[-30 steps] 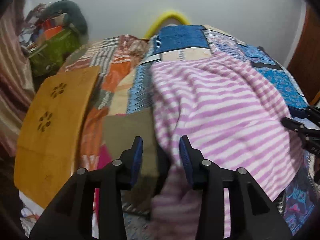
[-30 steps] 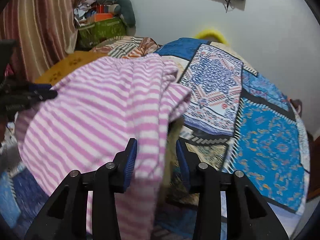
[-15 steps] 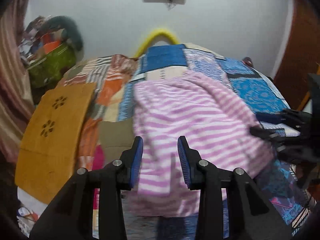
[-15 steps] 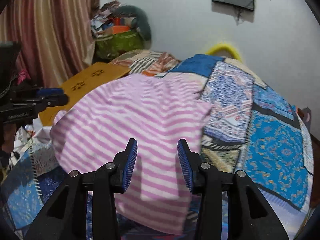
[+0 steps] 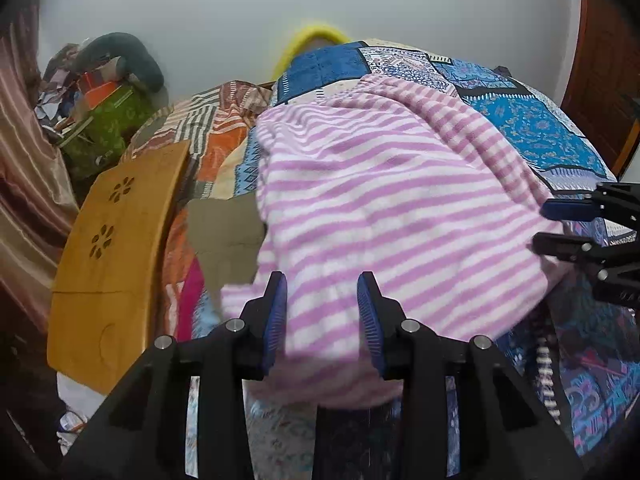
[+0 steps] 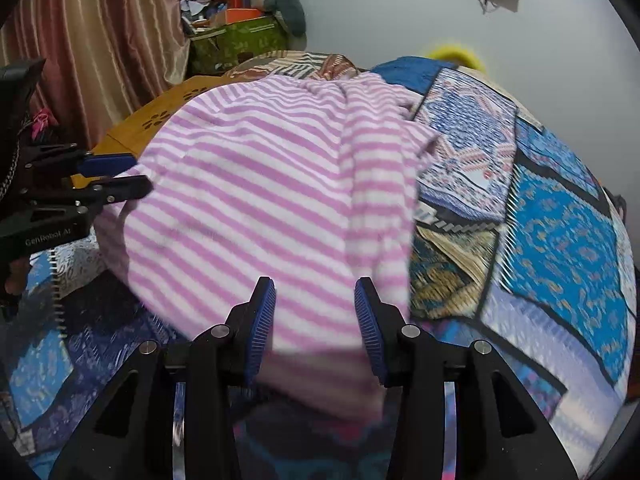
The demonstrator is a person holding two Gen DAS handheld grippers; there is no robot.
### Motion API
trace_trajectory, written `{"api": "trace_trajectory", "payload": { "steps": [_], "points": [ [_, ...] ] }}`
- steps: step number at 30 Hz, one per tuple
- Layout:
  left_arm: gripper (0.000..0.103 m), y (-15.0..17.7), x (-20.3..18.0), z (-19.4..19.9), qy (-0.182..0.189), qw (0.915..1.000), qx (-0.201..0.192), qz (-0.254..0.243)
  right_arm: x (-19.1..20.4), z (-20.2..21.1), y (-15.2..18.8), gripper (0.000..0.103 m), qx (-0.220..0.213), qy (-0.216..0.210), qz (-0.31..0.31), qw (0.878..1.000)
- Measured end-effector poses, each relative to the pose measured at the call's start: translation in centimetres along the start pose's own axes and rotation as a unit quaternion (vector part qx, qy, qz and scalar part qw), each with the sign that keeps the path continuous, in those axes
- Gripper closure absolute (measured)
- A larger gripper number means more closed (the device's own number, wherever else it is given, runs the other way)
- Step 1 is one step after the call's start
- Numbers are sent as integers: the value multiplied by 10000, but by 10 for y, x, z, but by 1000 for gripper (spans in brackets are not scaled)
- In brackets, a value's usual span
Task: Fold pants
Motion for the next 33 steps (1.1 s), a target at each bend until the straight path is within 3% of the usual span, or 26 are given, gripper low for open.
{"api": "trace_trajectory", "payload": {
  "steps": [7, 14, 20, 28, 33],
  "points": [
    [65, 5, -4, 67, 14, 9995, -290, 88, 6, 57, 4, 65, -207, 112, -117, 9997],
    [65, -9, -21, 165, 192, 9942, -1028, 247, 36, 147, -16, 65, -979, 120, -69, 9951],
    [64, -18, -32, 258, 293, 9826, -1777, 455, 69, 230, -32, 65, -1781, 106, 11, 9840],
    [63, -15, -37, 362, 176, 9613, -2675, 642, 104, 329, -38, 65, -2818, 51, 52, 9595],
    [52, -8, -46, 409, 163, 9503, -3062, 542, 123, 368, -36, 65, -3262, -51, 33, 9453]
  ]
}}
Point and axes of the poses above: each gripper's, at about its wrist camera, not at the fingertips, and z roughly against the way its jaws point, x to its left, y to its underside, the point moved 10 cm from there along -z, roughly the way its jaws point, and after that the axes turned 5 degrees about -x, right-handed, at the moved point
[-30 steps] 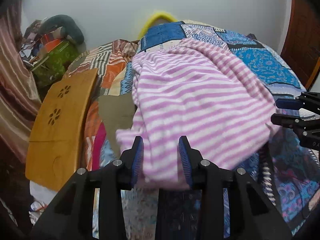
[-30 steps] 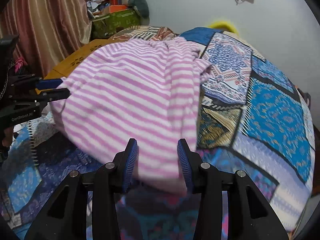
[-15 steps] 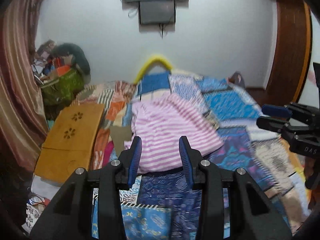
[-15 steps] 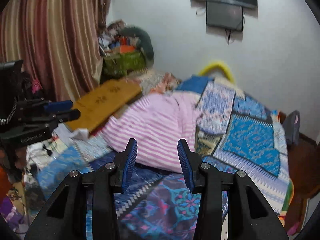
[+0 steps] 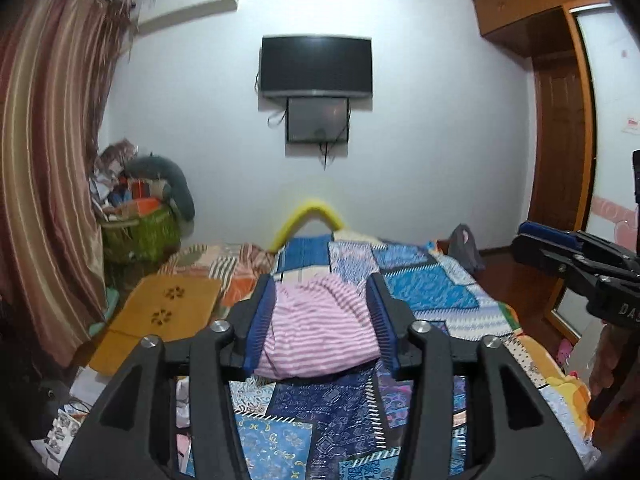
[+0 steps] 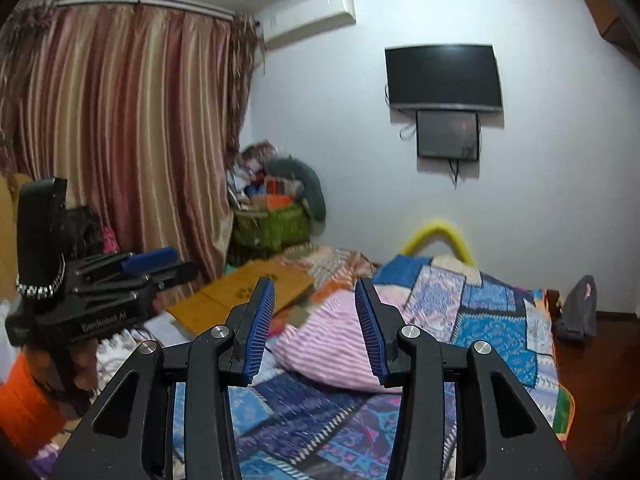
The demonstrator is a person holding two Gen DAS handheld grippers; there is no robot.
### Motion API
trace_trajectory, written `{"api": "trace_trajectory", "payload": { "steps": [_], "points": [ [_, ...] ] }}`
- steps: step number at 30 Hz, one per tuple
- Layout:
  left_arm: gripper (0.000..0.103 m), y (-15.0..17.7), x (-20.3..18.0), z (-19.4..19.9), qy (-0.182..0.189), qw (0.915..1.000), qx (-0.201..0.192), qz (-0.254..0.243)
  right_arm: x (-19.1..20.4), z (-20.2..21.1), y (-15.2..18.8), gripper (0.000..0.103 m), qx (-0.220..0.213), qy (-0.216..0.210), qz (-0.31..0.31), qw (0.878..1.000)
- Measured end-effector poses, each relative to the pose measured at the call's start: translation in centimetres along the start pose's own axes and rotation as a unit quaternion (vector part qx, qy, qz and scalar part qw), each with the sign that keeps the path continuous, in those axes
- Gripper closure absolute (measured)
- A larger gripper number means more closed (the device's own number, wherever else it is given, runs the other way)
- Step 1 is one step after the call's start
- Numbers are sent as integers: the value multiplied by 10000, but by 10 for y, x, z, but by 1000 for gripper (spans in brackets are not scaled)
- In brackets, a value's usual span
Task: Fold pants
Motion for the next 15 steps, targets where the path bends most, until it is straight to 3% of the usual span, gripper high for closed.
{"api": "trace_trajectory", "payload": {
  "steps": [6, 11, 15],
  "points": [
    [33, -16, -12, 41, 22, 9990, -434, -61, 11, 21, -8, 56, -311, 58, -29, 9995],
    [22, -18, -14, 56, -33, 9983, -580, -81, 14, 31, -10, 34, -503, 208, -8, 9985],
    [13, -16, -20, 62, -32, 9981, -610, -113, 18, 39, -13, 23, -595, 307, 16, 9978]
  ]
}}
Point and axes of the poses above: each gripper's, at about its wrist camera, not at the fingertips, and z roughly against the way its jaws point, x to its left, y to its underside, the point moved 10 cm from there along -z, roughly the way its jaws point, and after that the axes turned 5 degrees about -x, right-handed, at the moved point
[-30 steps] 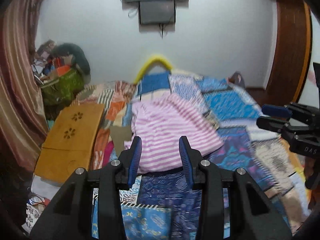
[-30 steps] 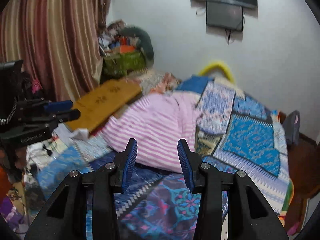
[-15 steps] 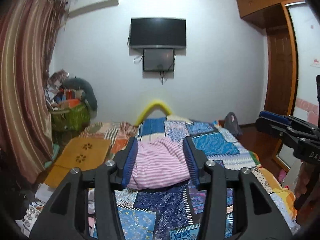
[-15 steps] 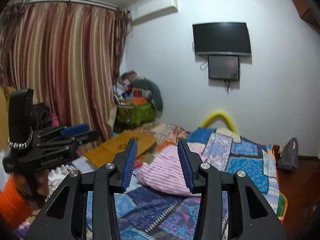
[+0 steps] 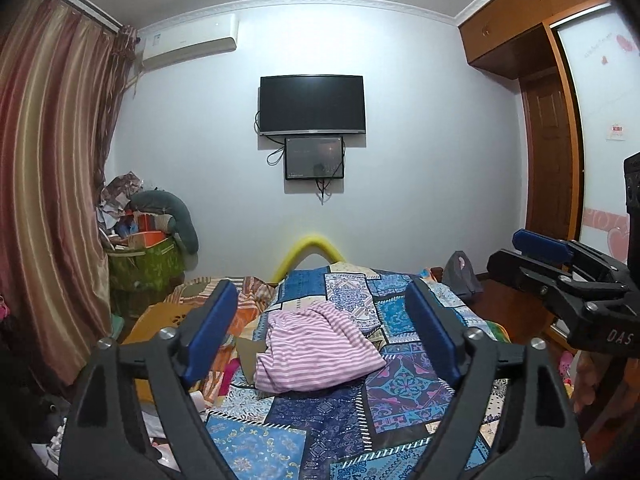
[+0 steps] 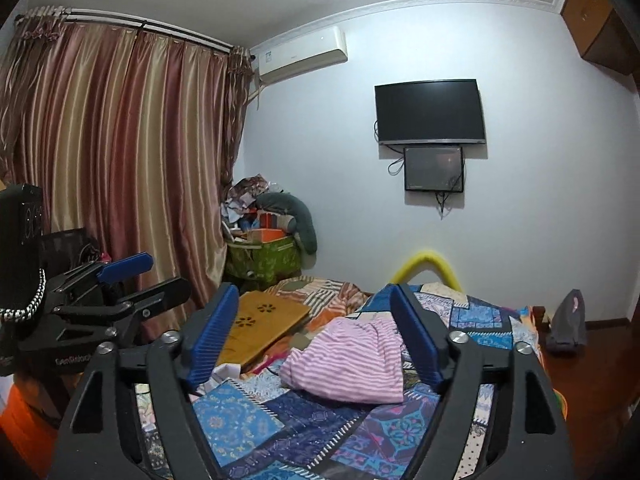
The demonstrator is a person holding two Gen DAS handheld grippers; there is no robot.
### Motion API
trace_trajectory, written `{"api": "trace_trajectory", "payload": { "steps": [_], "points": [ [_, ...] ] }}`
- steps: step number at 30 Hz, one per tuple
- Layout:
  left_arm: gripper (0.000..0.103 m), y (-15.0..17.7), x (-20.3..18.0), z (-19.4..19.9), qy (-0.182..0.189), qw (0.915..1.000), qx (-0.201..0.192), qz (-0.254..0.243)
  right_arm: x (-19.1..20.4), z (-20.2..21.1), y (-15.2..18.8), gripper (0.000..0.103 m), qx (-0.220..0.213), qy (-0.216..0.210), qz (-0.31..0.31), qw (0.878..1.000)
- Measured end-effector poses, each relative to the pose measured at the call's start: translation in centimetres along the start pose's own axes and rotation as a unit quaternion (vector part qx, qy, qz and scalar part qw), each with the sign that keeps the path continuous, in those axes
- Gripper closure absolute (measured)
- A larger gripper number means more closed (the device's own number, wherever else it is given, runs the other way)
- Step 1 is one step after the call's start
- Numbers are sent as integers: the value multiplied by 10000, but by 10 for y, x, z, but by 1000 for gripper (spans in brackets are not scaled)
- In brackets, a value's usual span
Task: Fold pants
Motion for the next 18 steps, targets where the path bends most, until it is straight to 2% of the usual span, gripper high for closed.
{"api": "trace_trajectory", "payload": {
  "steps": [1, 3, 7, 18],
  "points": [
    [9, 0, 0, 1, 3, 10000, -20, 9, 0, 1, 0, 18, -23, 26, -3, 10000],
    [6, 0, 0, 2, -13, 10000, -60, 21, 0, 5, -1, 14, -64, 90, -8, 9999],
    [3, 0, 3, 4, -55, 9999, -94, 72, -1, 9, 0, 0, -121, 161, -44, 9998],
    [2, 3, 2, 3, -67, 9999, -62, 108, -6, 12, 6, 0, -72, 241, -109, 9996]
  ]
}}
Point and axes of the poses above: each gripper's, at about its wrist camera, not at the fingertips, and z roughly against the way its jaws point, x to its left, y to its underside, the point moved 10 cm from there along -z, roughly the way its jaws point, and after that the axes turned 5 degrees about -x, right-handed, at the moved point
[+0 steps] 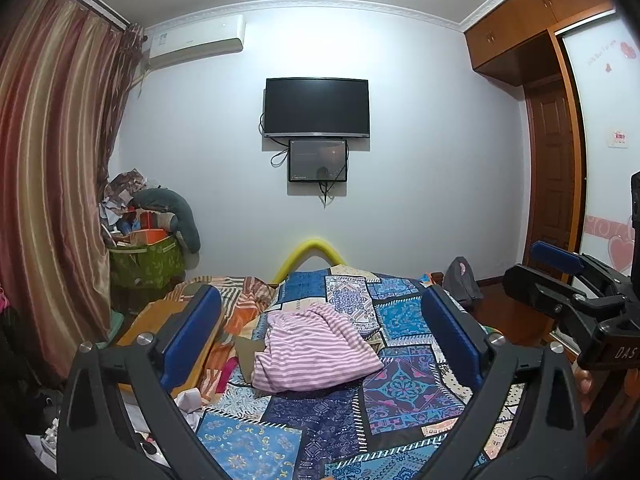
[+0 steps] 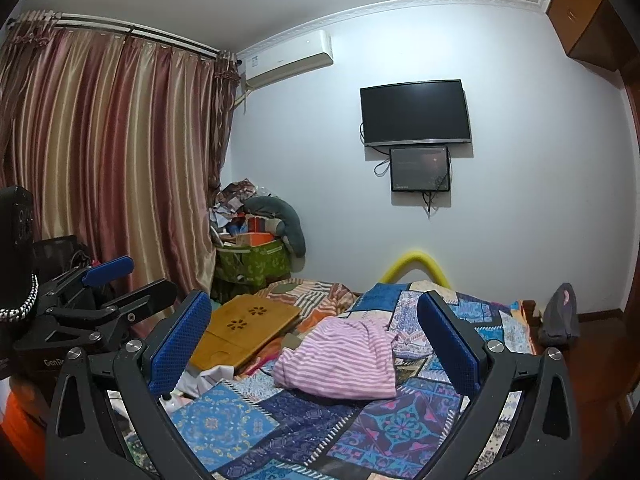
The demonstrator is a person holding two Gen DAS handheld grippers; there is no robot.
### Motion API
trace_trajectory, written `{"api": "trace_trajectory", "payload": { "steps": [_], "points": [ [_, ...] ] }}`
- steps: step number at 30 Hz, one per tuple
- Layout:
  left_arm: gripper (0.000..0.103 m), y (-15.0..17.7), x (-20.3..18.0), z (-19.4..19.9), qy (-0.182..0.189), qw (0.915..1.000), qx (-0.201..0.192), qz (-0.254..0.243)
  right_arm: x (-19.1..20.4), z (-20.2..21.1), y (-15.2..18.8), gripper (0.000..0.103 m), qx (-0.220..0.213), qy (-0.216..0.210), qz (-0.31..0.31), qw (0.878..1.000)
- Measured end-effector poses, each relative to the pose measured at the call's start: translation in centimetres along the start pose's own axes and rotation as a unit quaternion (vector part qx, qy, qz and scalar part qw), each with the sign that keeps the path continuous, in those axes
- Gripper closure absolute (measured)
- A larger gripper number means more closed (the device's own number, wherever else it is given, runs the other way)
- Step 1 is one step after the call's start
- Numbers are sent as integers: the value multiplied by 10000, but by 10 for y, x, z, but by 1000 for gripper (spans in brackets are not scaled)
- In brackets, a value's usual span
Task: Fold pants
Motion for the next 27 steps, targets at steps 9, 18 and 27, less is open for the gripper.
{"api": "trace_trajectory", "payload": {
  "steps": [9, 18, 27],
  "points": [
    [1, 6, -1, -2, -11, 10000, 51, 29, 1, 1, 1, 0, 26, 18, -7, 10000],
    [1, 9, 0, -5, 2, 9999, 115, 74, 0, 2, 0, 0, 36, 68, -34, 10000],
    [1, 9, -5, -8, 29, 9998, 145, 91, 1, 2, 2, 0, 69, 127, -56, 9999]
  ]
}}
Point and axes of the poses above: each gripper's, at about its wrist camera, not at the fingertips, and z roughly against the way its jaws point, x to its left, y to its underside, the point moved 10 cm from there along -z, roughly the way its jaws point, and after that the axes turned 5 degrees about -x, right-handed, at the moved point
